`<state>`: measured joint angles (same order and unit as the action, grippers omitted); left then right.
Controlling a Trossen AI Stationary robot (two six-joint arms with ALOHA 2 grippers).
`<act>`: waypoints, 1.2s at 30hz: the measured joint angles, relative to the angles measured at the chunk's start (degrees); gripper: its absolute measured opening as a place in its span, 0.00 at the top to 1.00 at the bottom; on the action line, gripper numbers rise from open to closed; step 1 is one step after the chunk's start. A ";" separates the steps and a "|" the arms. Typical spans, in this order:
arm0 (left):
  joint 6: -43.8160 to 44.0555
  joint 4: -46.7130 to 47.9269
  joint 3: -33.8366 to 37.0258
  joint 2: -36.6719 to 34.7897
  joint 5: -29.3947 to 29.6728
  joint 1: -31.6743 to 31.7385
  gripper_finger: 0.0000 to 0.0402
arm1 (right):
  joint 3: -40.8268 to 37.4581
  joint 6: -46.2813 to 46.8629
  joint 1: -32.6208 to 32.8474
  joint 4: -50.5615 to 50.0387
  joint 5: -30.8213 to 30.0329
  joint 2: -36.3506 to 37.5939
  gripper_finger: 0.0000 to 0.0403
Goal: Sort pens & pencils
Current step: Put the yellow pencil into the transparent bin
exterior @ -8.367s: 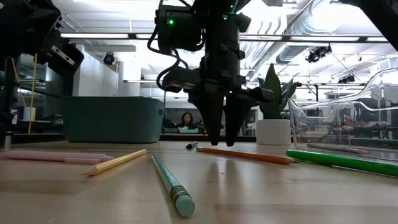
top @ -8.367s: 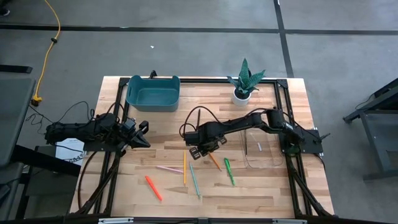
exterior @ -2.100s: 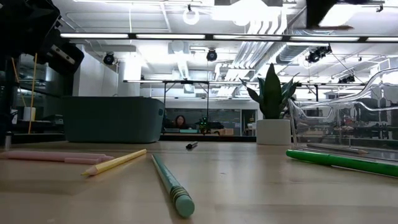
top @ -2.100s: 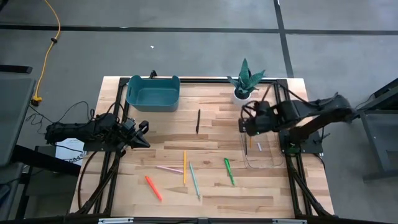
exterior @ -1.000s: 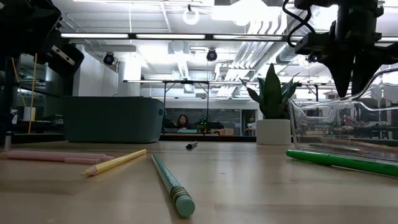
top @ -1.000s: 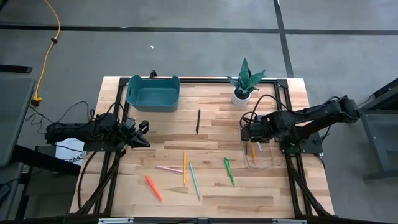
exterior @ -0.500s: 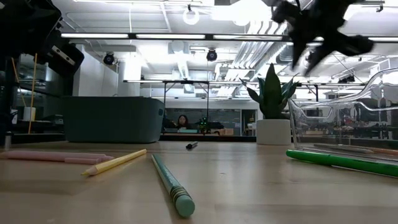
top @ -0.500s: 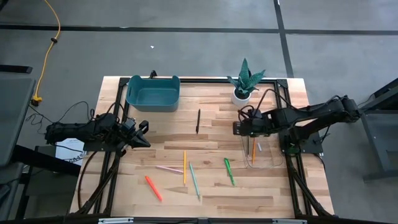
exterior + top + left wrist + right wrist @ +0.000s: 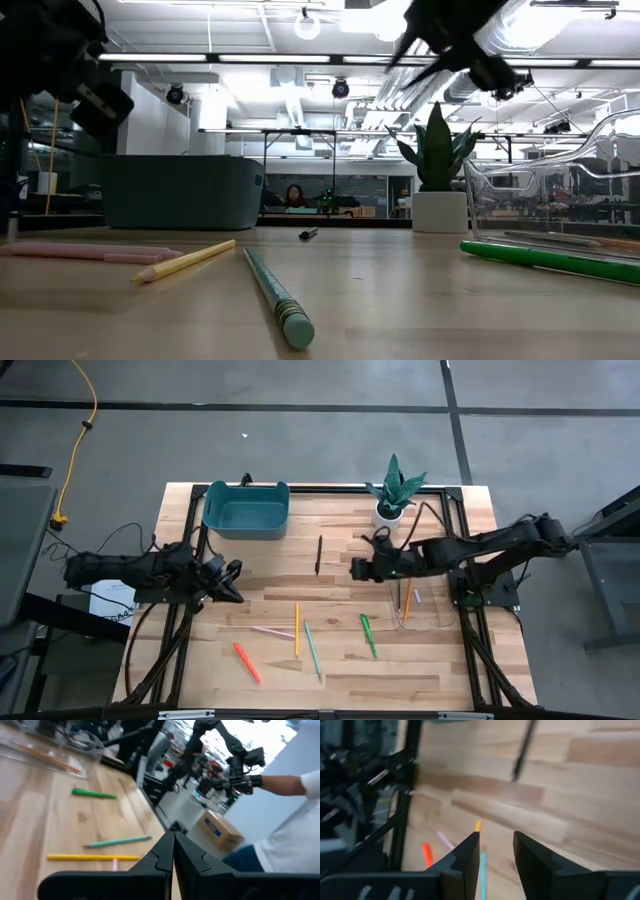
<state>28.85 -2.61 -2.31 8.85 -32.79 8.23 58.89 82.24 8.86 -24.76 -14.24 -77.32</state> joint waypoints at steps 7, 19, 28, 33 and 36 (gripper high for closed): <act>-2.54 3.32 -6.94 2.50 -0.68 -0.02 1.00 | 2.35 -1.27 3.41 6.59 0.45 -6.05 0.75; -11.27 20.80 -17.27 3.48 11.15 -11.00 1.00 | 22.54 -2.90 9.77 -8.23 -1.91 -20.55 0.80; -5.86 18.42 -17.28 8.69 33.16 -34.42 1.00 | 28.04 -3.07 14.02 -9.07 -3.78 -25.90 0.80; -3.73 13.80 -18.45 16.17 49.34 -46.84 1.00 | 28.04 -1.50 16.33 -9.09 -5.03 -25.90 0.80; -4.31 14.65 -22.41 20.81 57.76 -51.87 1.00 | 28.06 -1.22 17.83 -8.62 -5.23 -25.90 0.80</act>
<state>24.54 12.04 -24.72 29.66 24.98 -43.64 86.96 81.02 26.70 -33.38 -19.47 -103.22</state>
